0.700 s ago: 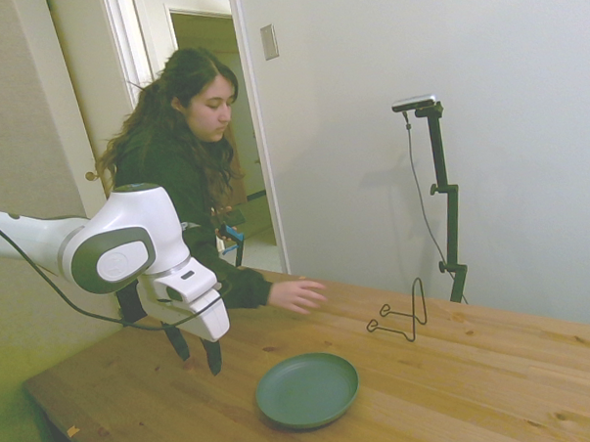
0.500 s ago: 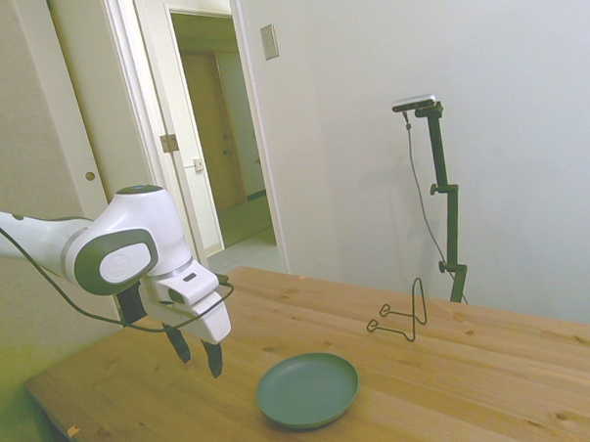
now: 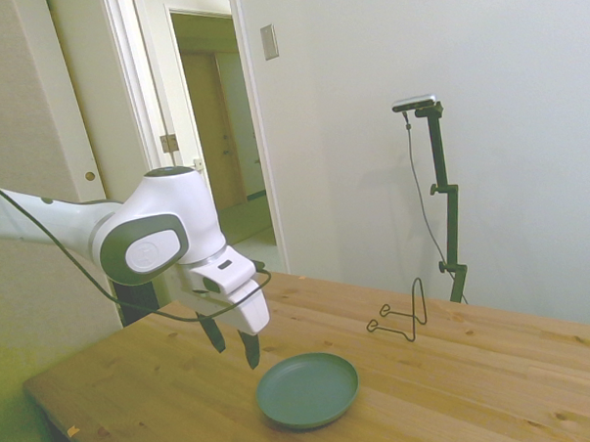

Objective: Load the plate

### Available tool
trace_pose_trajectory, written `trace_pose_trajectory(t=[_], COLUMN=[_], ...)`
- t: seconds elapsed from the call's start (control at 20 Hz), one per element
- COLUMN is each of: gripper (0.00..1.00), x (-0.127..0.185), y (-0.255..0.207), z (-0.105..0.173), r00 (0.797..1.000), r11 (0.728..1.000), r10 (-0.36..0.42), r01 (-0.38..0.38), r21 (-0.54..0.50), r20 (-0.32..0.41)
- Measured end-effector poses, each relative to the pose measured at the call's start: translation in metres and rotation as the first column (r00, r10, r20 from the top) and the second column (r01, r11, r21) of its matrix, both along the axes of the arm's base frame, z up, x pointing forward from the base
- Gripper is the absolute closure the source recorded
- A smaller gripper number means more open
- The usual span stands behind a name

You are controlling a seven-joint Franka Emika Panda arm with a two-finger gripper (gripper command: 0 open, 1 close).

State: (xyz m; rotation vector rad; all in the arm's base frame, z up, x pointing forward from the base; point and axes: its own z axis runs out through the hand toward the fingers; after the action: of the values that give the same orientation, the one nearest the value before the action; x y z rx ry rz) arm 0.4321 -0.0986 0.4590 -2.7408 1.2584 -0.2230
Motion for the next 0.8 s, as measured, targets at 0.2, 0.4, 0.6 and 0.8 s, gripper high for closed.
trace_pose_trajectory(t=[0.2, 0.4, 0.6, 0.8], gripper=[0.0, 0.0, 0.0, 0.0], x=[0.009, 0.024, 0.039, 0.047], y=[-0.051, -0.096, -0.136, -0.153], z=[0.002, -0.01, -0.033, -0.038], r00=[1.0, 0.997, 0.994, 0.996], r11=[1.0, 0.998, 0.996, 0.995], r10=[-0.02, -0.064, -0.087, -0.068], r01=[0.02, 0.064, 0.089, 0.072], r21=[0.01, 0.011, 0.026, 0.063], r20=[-0.014, -0.041, -0.07, -0.063])
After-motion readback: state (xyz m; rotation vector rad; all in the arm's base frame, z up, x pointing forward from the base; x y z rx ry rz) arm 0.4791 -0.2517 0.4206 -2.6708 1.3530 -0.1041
